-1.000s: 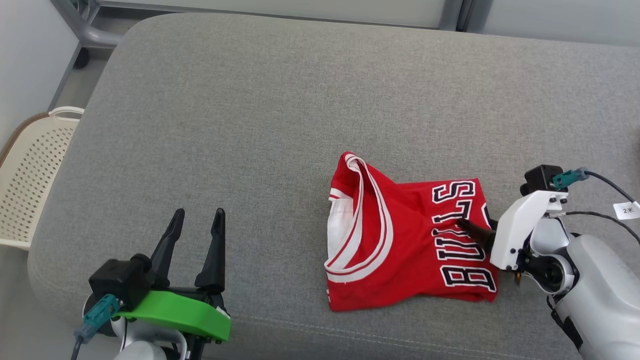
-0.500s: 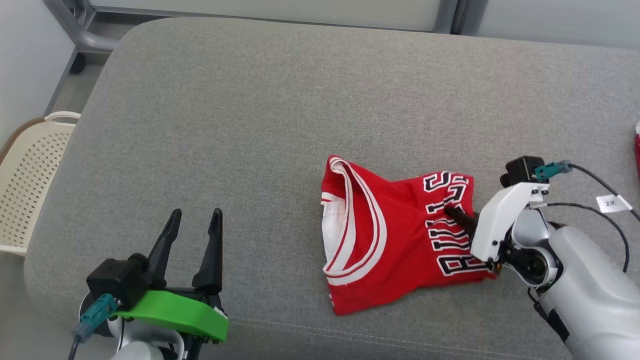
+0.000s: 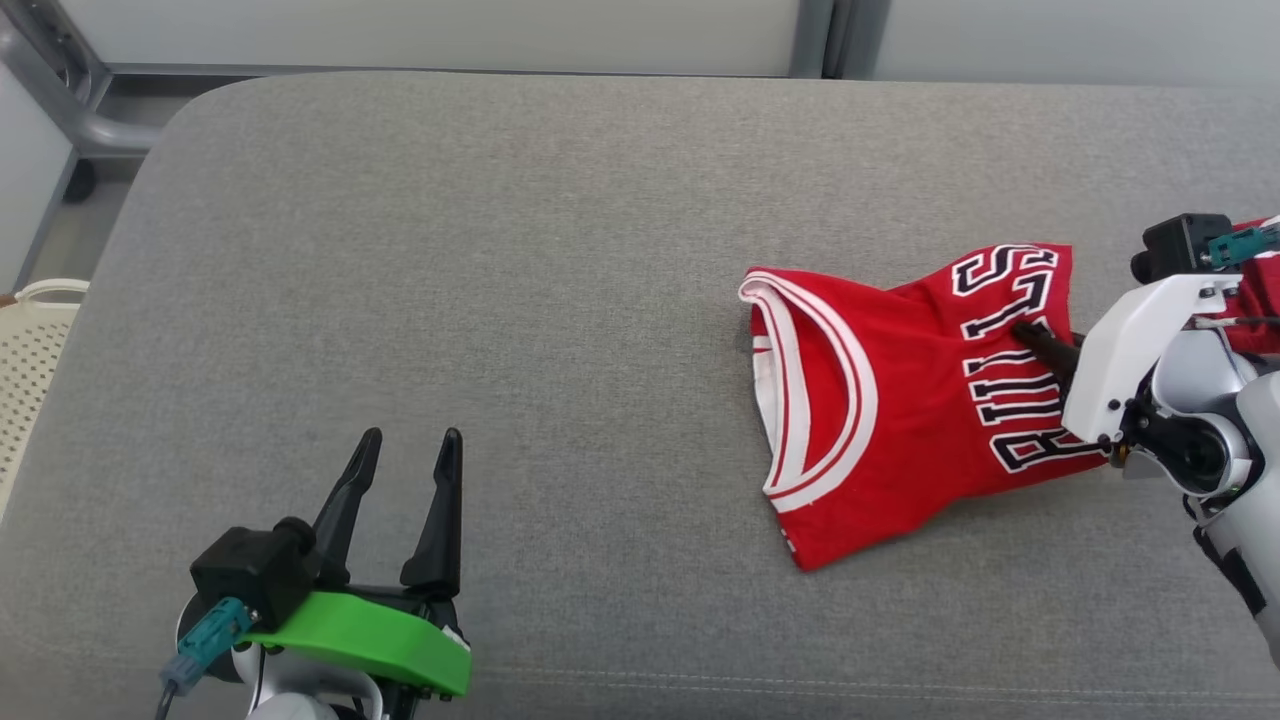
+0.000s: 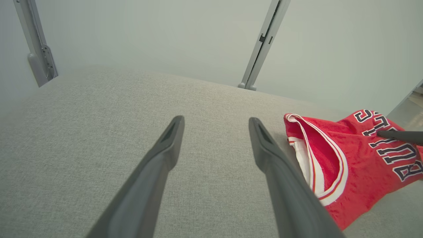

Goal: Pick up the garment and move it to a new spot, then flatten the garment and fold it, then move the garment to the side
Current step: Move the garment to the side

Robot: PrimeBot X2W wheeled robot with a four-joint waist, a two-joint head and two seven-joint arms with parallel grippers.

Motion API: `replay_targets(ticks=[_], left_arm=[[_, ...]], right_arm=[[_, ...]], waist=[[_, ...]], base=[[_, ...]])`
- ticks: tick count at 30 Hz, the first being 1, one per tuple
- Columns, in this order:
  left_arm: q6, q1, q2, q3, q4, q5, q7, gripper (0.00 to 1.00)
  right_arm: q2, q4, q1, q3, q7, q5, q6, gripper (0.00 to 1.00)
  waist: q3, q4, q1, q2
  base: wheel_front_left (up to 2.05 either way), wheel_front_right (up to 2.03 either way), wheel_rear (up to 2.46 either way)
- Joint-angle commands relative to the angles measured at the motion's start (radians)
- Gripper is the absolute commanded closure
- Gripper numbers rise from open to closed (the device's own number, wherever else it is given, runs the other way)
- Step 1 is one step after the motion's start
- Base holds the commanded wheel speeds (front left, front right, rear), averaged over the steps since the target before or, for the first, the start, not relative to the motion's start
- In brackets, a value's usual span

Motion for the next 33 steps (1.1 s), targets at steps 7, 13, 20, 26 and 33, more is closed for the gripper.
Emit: replay_targets(ticks=[7,13,20,26,33], left_arm=[[-0.003,-0.021,-0.003,-0.009,-0.016,0.019,0.004,0.00],[0.003,-0.048,0.007,-0.011,-0.034,0.032,0.014,0.00],[0.003,-0.083,0.017,-0.015,-0.046,0.048,0.031,0.00],[0.011,-0.109,0.022,-0.011,-0.054,0.056,0.039,0.00],[0.017,-0.124,0.034,-0.005,-0.070,0.061,0.046,0.00]], right_arm=[[-0.033,-0.030,-0.028,-0.036,0.029,-0.042,0.000,1.00],[-0.010,-0.044,-0.053,-0.055,0.034,-0.070,0.000,1.00],[0.029,-0.027,-0.088,-0.059,0.024,-0.092,0.000,1.00],[0.078,0.025,-0.157,-0.053,-0.006,-0.114,0.000,1.00],[0.083,0.105,-0.297,-0.052,-0.036,-0.149,0.000,1.00]], waist=[[0.008,-0.116,0.0000,0.0000],[0.034,-0.215,0.0000,0.0000],[0.068,-0.298,0.0000,0.0000],[0.100,-0.326,0.0000,0.0000],[0.142,-0.317,0.0000,0.0000]], base=[[0.00,0.00,0.00],[0.00,0.00,0.00],[0.00,0.00,0.00],[0.00,0.00,0.00],[0.00,0.00,0.00]])
